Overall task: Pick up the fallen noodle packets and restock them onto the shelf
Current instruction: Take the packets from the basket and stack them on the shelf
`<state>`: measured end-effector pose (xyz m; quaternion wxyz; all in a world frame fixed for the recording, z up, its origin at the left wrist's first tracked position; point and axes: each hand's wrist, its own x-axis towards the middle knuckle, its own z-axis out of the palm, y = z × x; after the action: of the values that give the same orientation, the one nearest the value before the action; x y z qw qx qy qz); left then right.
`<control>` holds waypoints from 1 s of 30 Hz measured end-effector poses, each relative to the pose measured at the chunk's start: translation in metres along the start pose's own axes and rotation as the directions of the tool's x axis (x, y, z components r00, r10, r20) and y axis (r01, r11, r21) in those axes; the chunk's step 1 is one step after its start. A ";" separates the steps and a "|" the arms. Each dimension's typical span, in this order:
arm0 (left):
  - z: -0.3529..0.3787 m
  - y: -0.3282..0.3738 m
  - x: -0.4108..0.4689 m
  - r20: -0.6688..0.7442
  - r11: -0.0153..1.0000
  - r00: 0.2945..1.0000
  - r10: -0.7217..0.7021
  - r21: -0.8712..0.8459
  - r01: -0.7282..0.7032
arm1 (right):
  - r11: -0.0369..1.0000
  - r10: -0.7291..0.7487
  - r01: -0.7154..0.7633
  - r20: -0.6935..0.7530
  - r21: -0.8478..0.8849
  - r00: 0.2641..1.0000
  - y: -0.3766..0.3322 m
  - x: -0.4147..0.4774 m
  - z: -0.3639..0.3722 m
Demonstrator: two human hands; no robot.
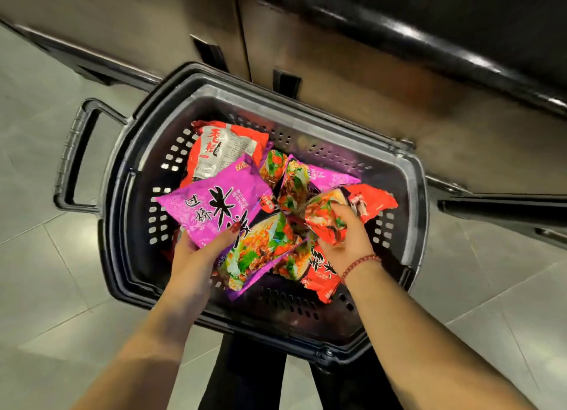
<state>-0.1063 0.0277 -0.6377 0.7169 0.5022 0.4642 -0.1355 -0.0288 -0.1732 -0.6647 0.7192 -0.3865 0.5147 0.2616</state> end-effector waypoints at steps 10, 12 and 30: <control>0.001 0.100 -0.128 0.049 0.999 0.998 0.041 -0.007 -0.041 | 0.994 -0.031 0.061 0.302 -0.091 0.953 -0.062 -0.174 -0.009; -0.001 0.127 -0.162 0.103 0.998 0.993 0.058 0.011 -0.059 | 0.991 -0.053 0.092 0.339 -0.101 0.939 -0.075 -0.211 -0.011; 0.029 0.230 -0.307 0.427 0.928 0.857 0.289 0.096 -0.361 | 0.752 -0.491 0.577 0.312 -0.320 0.813 -0.095 -0.402 0.012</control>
<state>-0.1020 0.0250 -0.2531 0.7637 0.5945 0.2001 -0.1528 -0.0830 -0.2079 -0.2565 0.7189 -0.6267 0.2390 0.1826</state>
